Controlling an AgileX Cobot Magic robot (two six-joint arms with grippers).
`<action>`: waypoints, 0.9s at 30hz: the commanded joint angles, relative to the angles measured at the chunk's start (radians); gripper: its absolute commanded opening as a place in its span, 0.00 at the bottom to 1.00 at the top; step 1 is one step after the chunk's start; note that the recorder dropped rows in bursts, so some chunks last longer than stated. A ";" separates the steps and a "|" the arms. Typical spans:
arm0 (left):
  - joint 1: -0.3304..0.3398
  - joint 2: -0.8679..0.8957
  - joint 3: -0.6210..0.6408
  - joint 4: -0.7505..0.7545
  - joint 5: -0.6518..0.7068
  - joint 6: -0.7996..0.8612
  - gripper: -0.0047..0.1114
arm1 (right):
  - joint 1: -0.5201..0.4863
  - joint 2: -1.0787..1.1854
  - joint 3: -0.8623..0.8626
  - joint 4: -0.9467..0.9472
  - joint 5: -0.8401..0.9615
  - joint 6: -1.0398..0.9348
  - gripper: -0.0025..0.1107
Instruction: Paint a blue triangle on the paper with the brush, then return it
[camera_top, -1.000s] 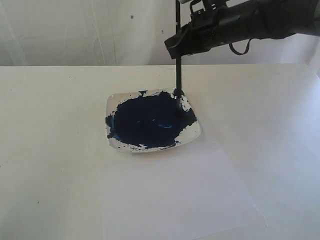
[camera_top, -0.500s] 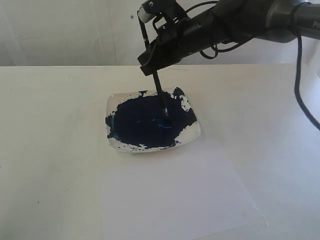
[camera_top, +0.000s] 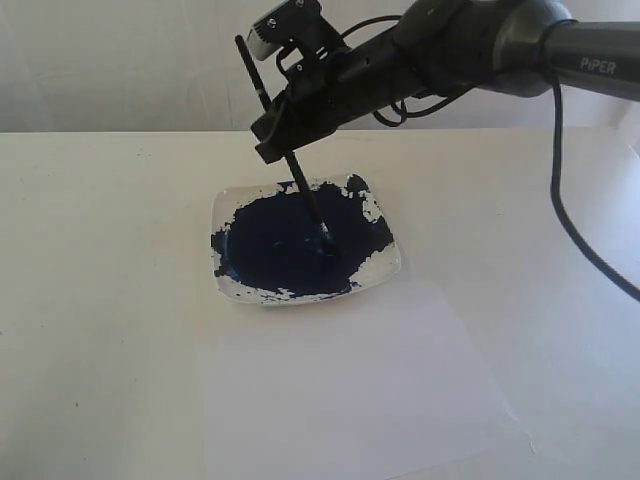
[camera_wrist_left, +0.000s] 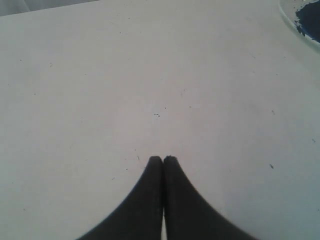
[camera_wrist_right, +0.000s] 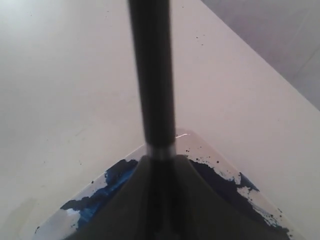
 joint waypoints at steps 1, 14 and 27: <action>0.004 -0.005 0.003 -0.007 0.001 -0.005 0.04 | 0.005 0.017 -0.002 0.026 0.006 0.007 0.02; 0.004 -0.005 0.003 -0.007 0.001 -0.005 0.04 | 0.008 0.021 -0.002 0.168 -0.026 -0.056 0.02; 0.004 -0.005 0.003 -0.007 0.001 -0.005 0.04 | 0.008 -0.091 0.000 0.110 0.010 -0.078 0.02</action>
